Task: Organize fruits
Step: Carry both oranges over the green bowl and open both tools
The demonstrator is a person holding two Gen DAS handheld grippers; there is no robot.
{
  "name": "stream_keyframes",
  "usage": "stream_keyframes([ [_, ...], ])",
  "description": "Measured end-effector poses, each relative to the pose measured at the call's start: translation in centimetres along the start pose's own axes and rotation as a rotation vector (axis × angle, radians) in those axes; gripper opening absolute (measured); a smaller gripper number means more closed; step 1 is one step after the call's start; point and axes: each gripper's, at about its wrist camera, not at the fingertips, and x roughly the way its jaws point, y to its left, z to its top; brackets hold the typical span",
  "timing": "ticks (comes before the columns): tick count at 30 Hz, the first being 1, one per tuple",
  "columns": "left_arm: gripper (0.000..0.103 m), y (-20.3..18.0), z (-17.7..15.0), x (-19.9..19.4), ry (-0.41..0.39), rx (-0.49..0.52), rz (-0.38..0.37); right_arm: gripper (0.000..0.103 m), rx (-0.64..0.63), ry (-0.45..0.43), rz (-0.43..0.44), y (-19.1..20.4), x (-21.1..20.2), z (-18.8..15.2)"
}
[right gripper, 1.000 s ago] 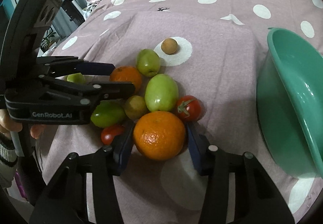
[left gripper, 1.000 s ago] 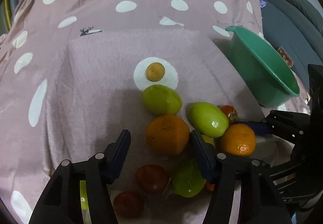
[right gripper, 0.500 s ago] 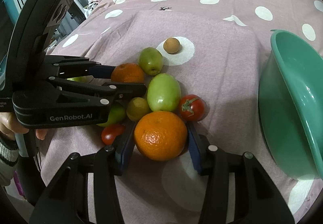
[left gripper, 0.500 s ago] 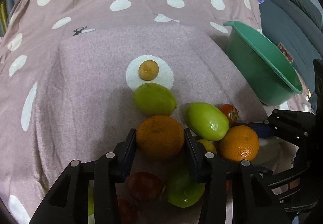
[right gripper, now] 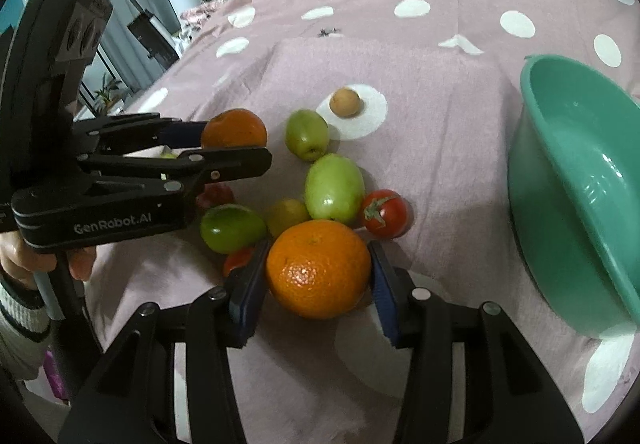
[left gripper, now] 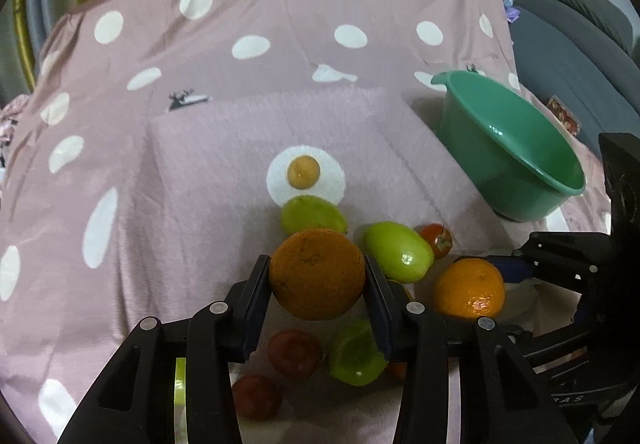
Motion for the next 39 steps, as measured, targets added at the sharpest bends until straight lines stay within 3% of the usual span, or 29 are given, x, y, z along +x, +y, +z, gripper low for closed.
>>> stream_keyframes([
  [14, 0.045, -2.2, 1.5, -2.9, -0.093, 0.073, 0.113, 0.048, 0.025, -0.153, 0.037, -0.8, -4.6, 0.6],
  [22, 0.045, -5.1, 3.3, -2.9, -0.117, 0.127, 0.122, 0.048, 0.079, -0.259, 0.004, -3.7, -7.6, 0.8],
  [30, 0.045, -9.5, 6.2, -2.0, -0.145, 0.206, 0.102, 0.048, 0.185, -0.364, -0.082, -8.3, -11.1, 0.1],
  [35, 0.045, -13.2, 7.8, -0.6, -0.151, 0.260, 0.071, 0.048, 0.241, -0.382, -0.201, -10.8, -12.2, -1.0],
  [39, 0.045, -15.7, 8.4, 0.7, -0.143, 0.299, 0.058, 0.048, 0.278, -0.381, -0.228, -12.4, -12.5, -1.9],
])
